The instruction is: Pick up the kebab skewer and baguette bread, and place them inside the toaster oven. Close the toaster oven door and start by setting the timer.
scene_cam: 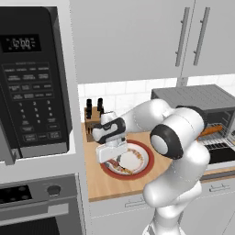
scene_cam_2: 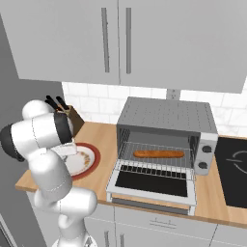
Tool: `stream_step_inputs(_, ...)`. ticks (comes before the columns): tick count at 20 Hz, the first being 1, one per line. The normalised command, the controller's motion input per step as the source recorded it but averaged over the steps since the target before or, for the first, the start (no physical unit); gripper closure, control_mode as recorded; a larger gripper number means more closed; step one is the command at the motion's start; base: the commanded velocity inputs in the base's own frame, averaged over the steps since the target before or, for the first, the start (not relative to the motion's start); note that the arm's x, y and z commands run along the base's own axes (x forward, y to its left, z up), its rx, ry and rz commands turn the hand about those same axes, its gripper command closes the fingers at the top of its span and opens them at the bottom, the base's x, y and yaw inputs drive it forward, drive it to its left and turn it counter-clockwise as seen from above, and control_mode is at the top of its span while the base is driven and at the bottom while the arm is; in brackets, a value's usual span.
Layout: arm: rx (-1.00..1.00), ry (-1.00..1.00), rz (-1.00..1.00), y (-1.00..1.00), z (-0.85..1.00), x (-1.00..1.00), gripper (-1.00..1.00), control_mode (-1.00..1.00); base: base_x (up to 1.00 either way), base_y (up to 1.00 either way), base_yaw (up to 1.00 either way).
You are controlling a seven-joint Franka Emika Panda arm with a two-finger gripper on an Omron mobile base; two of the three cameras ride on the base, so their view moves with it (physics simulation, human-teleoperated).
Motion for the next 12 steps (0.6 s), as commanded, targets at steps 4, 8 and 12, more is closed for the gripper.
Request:
stream_step_inputs(4,0.18,-0.33,0.00,-0.44,-0.40,-0.07,1.00,-1.00,0.00,0.00,0.00)
stream_step_inputs(8,0.15,-0.32,-0.05,-0.30,-0.33,-0.14,1.00,-1.00,0.00,0.00,0.00)
stream_step_inputs(12,0.12,-0.06,-0.23,-0.28,0.39,-0.09,1.00,-1.00,0.00,0.00,0.00)
